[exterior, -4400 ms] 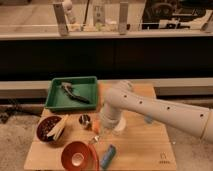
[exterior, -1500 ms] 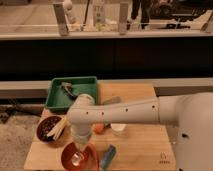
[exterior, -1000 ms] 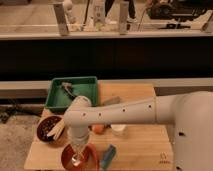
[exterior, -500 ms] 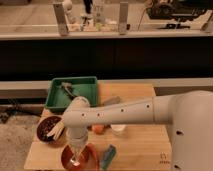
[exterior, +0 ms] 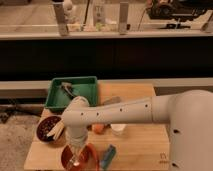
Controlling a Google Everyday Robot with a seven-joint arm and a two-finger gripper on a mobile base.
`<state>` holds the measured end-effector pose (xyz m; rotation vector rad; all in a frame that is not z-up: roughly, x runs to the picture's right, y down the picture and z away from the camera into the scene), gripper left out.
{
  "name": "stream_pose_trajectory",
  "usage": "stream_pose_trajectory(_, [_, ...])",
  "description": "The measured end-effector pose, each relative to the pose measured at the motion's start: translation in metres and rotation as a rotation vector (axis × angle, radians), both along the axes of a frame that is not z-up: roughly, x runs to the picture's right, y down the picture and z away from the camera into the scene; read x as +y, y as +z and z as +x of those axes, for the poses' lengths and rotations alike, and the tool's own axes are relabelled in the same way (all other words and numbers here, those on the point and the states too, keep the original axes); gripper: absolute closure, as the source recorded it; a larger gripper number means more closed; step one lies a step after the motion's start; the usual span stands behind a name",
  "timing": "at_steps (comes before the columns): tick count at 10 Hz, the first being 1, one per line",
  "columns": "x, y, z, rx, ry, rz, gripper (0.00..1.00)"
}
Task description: Place fork in red bowl
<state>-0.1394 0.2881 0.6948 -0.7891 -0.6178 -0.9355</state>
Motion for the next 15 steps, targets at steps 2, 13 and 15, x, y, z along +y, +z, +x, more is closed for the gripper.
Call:
stream_pose_trajectory(2, [0.000, 0.001, 0.000, 0.003, -0.004, -0.003, 0.20])
stream_pose_trajectory(13, [-0.030, 0.003, 0.006, -0.010, 0.118, -0.179, 0.20])
stream_pose_trajectory(15, [-0.031, 0.003, 0.006, -0.010, 0.118, -0.179, 0.20])
